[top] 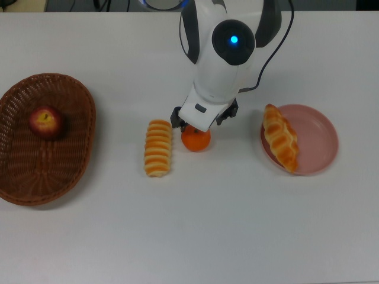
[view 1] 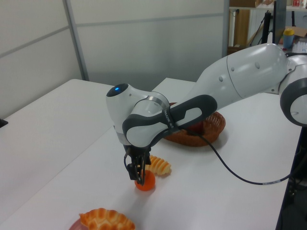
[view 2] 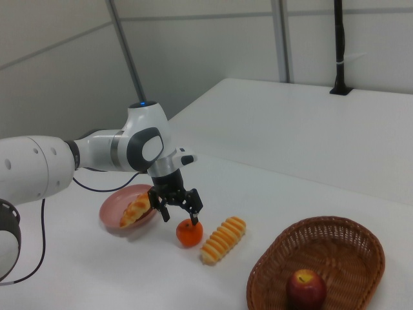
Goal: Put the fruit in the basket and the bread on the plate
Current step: 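Lower the gripper onto the orange and grasp it, then carry the orange to the basket and release beside the apple, then lower the gripper onto the striped bread roll and grasp it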
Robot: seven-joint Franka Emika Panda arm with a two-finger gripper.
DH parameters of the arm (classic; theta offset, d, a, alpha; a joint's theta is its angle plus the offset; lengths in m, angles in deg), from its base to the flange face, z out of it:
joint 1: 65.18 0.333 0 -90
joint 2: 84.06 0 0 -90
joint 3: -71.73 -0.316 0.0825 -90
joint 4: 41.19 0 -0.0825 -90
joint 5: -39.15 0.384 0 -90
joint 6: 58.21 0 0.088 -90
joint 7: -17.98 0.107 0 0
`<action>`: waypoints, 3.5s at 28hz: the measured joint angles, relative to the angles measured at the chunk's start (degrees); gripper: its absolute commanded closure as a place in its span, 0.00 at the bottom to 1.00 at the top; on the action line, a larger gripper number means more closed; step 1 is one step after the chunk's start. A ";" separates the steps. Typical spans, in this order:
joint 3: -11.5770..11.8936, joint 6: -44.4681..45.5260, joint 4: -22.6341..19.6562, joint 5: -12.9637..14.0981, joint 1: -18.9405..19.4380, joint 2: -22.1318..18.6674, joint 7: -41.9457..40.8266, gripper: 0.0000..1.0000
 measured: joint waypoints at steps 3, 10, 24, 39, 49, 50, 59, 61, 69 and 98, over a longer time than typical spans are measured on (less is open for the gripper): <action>0.04 -0.75 -0.08 0.00 -0.17 0.50 -0.01 0.00; 0.12 -2.72 -1.23 -0.71 -0.58 2.56 -0.46 0.15; 0.17 -3.75 -1.33 -1.62 -0.72 2.15 -0.48 0.66; 0.75 -0.77 2.58 -0.45 -15.61 -7.08 -1.88 0.66; 0.84 -12.14 2.32 -0.47 -27.79 -1.24 -7.71 0.66; 0.84 -12.86 2.32 -0.47 -28.50 -0.65 -8.07 0.66; 0.79 -14.66 2.35 -1.69 -29.82 0.99 -10.03 0.00; 0.79 -14.66 2.35 -1.69 -29.82 0.99 -10.62 0.00; 0.20 -13.42 2.57 -1.71 -29.75 0.35 -11.60 0.00; -1.53 -3.93 -1.39 2.65 -11.19 4.16 -2.16 0.18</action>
